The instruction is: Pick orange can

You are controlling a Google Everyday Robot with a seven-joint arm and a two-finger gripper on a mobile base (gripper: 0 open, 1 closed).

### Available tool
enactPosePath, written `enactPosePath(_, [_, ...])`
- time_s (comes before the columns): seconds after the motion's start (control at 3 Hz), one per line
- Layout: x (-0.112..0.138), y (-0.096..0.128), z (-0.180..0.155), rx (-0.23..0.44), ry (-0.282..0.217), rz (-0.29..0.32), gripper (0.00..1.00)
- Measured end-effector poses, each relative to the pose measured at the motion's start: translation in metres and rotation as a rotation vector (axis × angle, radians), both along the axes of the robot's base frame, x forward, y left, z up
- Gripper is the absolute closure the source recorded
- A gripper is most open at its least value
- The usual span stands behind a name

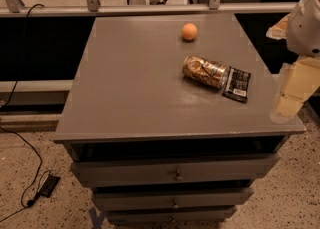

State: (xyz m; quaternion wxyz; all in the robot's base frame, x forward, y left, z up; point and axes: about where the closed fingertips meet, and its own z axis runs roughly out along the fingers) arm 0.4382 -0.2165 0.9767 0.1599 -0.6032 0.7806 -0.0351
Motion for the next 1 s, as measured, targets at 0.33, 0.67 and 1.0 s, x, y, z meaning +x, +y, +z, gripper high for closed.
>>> enactPosePath(0.33, [0.0, 0.0, 0.0, 0.0, 0.0, 0.0, 0.0])
enactPosePath(0.67, [0.017, 0.002, -0.003, -0.014, 0.021, -0.022, 0.0])
enactPosePath(1.0, [0.086, 0.014, -0.015, -0.031, 0.02, -0.034, 0.0])
